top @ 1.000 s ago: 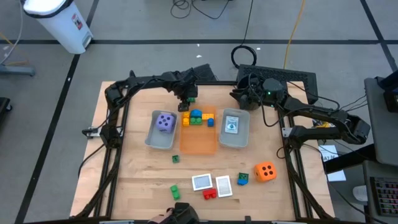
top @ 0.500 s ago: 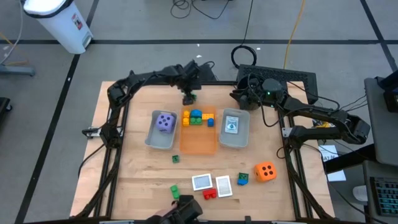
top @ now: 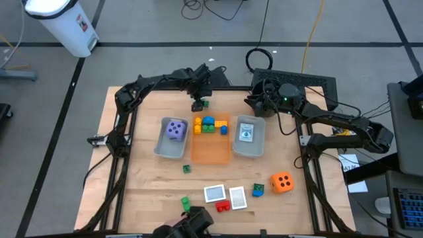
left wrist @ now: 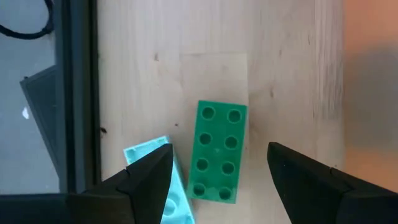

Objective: Pick & Place Toys
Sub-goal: Put the dark green game piece block into the orange bin

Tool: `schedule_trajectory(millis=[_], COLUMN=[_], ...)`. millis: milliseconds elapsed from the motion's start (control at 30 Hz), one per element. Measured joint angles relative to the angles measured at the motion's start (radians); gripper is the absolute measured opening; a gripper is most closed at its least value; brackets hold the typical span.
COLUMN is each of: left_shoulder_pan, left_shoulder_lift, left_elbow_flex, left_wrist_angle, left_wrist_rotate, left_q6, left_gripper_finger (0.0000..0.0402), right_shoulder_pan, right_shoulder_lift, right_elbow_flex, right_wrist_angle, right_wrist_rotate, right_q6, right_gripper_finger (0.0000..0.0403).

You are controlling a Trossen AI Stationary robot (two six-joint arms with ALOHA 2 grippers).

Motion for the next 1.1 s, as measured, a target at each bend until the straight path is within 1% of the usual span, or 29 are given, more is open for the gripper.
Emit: schedule_trajectory(millis=[167, 367, 567, 667, 867, 900, 1100], left_shoulder_pan=[0.006, 0.008, 0.003, 0.004, 0.003, 0.002, 0.001], left_shoulder_lift=[0.009, 0.051, 0.062, 0.062, 0.061, 0.061, 0.061], left_elbow_flex=[0.0, 0.0, 0.0, 0.0, 0.0, 0.0, 0.0], left_wrist_angle=[0.009, -0.02, -0.042, -0.039, -0.063, -0.062, -0.062], left_wrist_rotate=[-0.001, -0.006, -0.01, -0.021, -0.037, -0.038, -0.039], left_q6=[-0.007, -0.022, -0.021, -0.023, -0.03, -0.031, -0.061], left_gripper_finger=[0.0268, 0.0268, 0.0264, 0.024, 0.0144, 0.0135, 0.0135], right_shoulder_pan=[0.0, 0.001, 0.004, 0.004, 0.004, 0.004, 0.004], right_shoulder_lift=[0.0, 0.0, 0.0, 0.0, 0.0, 0.0, 0.0], right_elbow_flex=[0.0, 0.0, 0.0, 0.0, 0.0, 0.0, 0.0], right_wrist_angle=[-0.007, -0.018, -0.019, -0.021, -0.022, -0.022, -0.026], right_wrist_rotate=[0.0, 0.0, -0.002, -0.001, 0.0, 0.0, 0.0], right_q6=[0.0, 0.0, 0.0, 0.0, -0.004, -0.007, -0.011], right_gripper_finger=[0.0157, 0.0157, 0.0157, 0.0157, 0.0157, 0.0157, 0.0157])
